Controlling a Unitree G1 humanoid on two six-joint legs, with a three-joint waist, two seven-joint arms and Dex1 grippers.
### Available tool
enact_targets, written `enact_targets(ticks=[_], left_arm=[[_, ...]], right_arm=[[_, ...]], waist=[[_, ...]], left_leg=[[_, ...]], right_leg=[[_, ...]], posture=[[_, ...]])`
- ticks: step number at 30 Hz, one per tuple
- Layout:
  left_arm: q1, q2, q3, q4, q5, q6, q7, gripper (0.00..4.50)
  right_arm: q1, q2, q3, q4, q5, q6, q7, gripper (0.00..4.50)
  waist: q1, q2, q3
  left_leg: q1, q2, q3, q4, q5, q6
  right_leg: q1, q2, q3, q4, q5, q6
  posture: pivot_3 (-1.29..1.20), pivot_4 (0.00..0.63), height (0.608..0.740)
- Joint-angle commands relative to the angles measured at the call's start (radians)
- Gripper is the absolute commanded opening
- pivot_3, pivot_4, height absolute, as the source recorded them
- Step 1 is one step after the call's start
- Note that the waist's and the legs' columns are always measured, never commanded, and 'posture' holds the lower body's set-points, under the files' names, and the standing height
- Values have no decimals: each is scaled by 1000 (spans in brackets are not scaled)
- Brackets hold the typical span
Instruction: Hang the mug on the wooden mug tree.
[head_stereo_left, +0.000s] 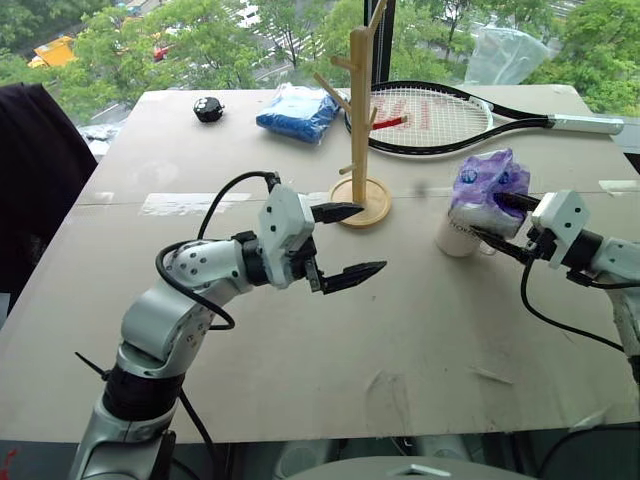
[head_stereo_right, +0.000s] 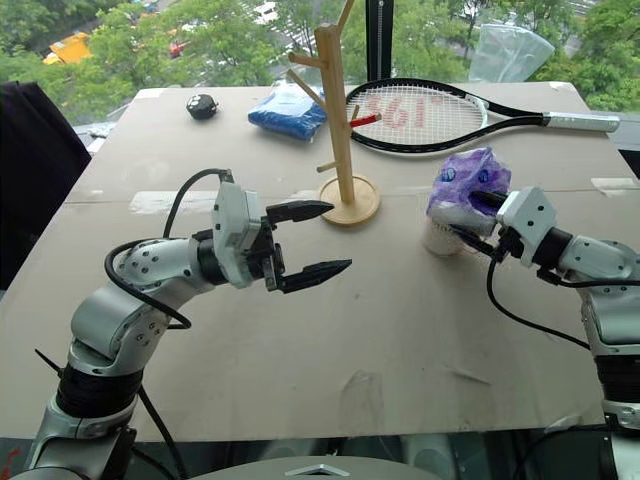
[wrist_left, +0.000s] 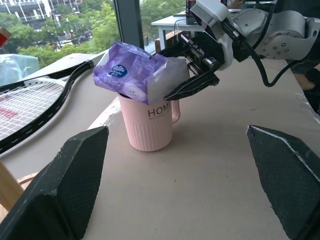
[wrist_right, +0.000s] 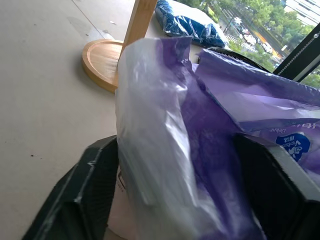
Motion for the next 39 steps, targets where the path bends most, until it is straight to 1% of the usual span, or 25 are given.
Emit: enact_targets(ticks=[1,2,3,4,5,13,19,24,25,27,29,32,34,37,38,39], left_arm=[[-13,-2,1,-47,-4,0,10,4500],[-13,-1,2,-48,-5,1,11,4500],[-13,-1,2,-48,-4,1,11,4500],[-12,-1,2,-49,-4,2,11,4500],[-14,-1,1,-47,-3,2,11,4500],[-23,-7,-1,-43,-7,2,10,4500],[-63,-41,-25,-17,-13,5,7,4500],[-142,-141,-75,59,3,1,34,4500],[-148,-175,-91,83,6,-1,45,4500],[-154,-221,-117,118,15,-5,56,4500],[-159,-251,-155,144,47,-25,49,4500],[-170,-293,-188,170,45,-20,32,4500],[-191,-316,-203,194,59,-27,27,4500],[-204,-330,-204,213,70,-30,22,4500],[-205,-331,-201,216,70,-30,20,4500],[-205,-329,-199,219,70,-30,16,4500]], right_arm=[[-10,8,-7,16,-10,-13,-3,1541],[-10,8,-7,16,-11,-17,-2,990],[-9,9,-10,15,-9,-19,-3,626],[-9,11,-13,12,-3,-18,-5,95],[-9,13,-17,10,4,-16,-6,23],[-10,13,-60,-35,19,-32,-43,23],[-7,-52,-176,-73,25,18,-99,23],[85,-120,-274,-5,-27,55,-139,23],[116,-130,-292,21,-36,60,-142,23],[156,-138,-315,57,-53,60,-159,23],[188,-139,-334,90,-66,52,-175,23],[241,-138,-358,114,-90,57,-209,1203],[276,-142,-382,112,-82,80,-206,2194],[288,-136,-422,84,-75,92,-238,3692],[289,-132,-432,68,-75,89,-249,4141],[293,-126,-439,42,-72,92,-255,4466]], waist=[[1,0,0],[1,0,0],[1,0,0],[1,0,0],[1,0,0],[1,0,0],[3,0,0],[13,0,0],[14,0,0],[20,0,-1],[16,0,-1],[8,0,-1],[7,1,-1],[1,1,-1],[-1,1,-1],[-1,1,-1]], left_leg=[[0,0,0,0,0,0],[0,0,0,0,0,0],[0,0,0,0,0,0],[0,0,0,0,0,0],[0,0,0,0,0,0],[0,0,0,0,0,0],[-3,0,0,1,0,0],[-5,-1,-2,2,0,0],[-5,-1,-2,2,0,0],[-5,-1,-1,2,0,0],[-5,-1,2,2,0,0],[-4,-1,3,2,0,0],[-4,-1,3,2,0,0],[-4,-1,4,3,0,0],[-4,-1,6,3,0,0],[-3,-1,7,3,0,0]], right_leg=[[0,0,0,0,0,0],[0,0,0,0,0,0],[0,0,0,0,0,0],[0,0,0,0,0,0],[0,0,0,0,0,0],[0,0,0,0,0,0],[-3,0,0,0,0,0],[-3,-1,-2,0,0,0],[-3,-1,-2,0,0,0],[-3,-1,-1,0,0,0],[-3,-1,0,1,1,0],[-4,0,2,2,1,0],[-4,0,3,2,1,1],[-4,0,4,2,2,2],[-4,0,5,2,2,2],[-4,0,7,2,2,3]], posture=[[0,150,740],[0,150,740],[0,150,740],[0,150,740],[0,150,740],[0,150,740],[0,150,740],[0,150,740],[0,150,740],[0,150,740],[0,150,740],[0,150,740],[0,150,740],[0,150,740],[0,150,740],[0,150,740]])
